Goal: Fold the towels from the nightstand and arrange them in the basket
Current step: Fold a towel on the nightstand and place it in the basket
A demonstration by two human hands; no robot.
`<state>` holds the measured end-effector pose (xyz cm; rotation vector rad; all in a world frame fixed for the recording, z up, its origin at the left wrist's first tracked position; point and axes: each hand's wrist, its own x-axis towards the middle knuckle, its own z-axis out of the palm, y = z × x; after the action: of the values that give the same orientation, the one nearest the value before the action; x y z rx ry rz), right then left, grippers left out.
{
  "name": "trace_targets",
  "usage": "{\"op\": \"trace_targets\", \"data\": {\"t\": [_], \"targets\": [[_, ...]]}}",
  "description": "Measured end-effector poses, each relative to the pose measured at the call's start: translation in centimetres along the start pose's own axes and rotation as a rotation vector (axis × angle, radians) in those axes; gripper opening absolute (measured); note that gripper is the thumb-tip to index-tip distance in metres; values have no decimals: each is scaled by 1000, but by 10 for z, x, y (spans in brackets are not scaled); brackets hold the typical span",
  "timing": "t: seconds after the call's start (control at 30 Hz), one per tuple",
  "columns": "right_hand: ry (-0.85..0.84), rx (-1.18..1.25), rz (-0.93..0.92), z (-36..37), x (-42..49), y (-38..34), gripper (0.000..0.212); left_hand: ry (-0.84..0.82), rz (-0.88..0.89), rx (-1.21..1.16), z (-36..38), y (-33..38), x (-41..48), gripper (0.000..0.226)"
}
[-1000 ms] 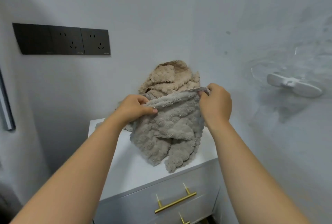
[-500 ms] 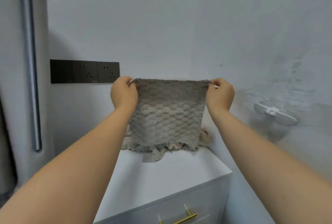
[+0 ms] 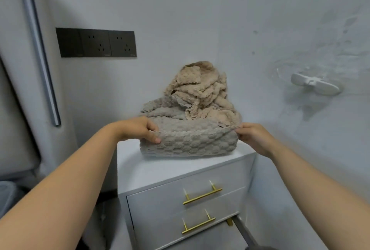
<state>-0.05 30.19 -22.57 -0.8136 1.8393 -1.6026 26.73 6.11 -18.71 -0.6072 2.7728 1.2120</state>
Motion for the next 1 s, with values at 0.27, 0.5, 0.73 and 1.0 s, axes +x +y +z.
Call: {"op": "trace_targets", "data": {"t": [0.27,0.5,0.73,1.0], "targets": [[52,-109,147,9,-11,40,23,-340,-87,-314,35,-25,0,9],[108,-304,149,17,-6,41,20,-53,-111,-413,48,-39,2,12],[334,-443,-20,36,34,30,24,581,-152,-352,34,-38,27,11],[582,-872,-101,69,64,38,23,813,-259,126,49,-50,72,46]]}}
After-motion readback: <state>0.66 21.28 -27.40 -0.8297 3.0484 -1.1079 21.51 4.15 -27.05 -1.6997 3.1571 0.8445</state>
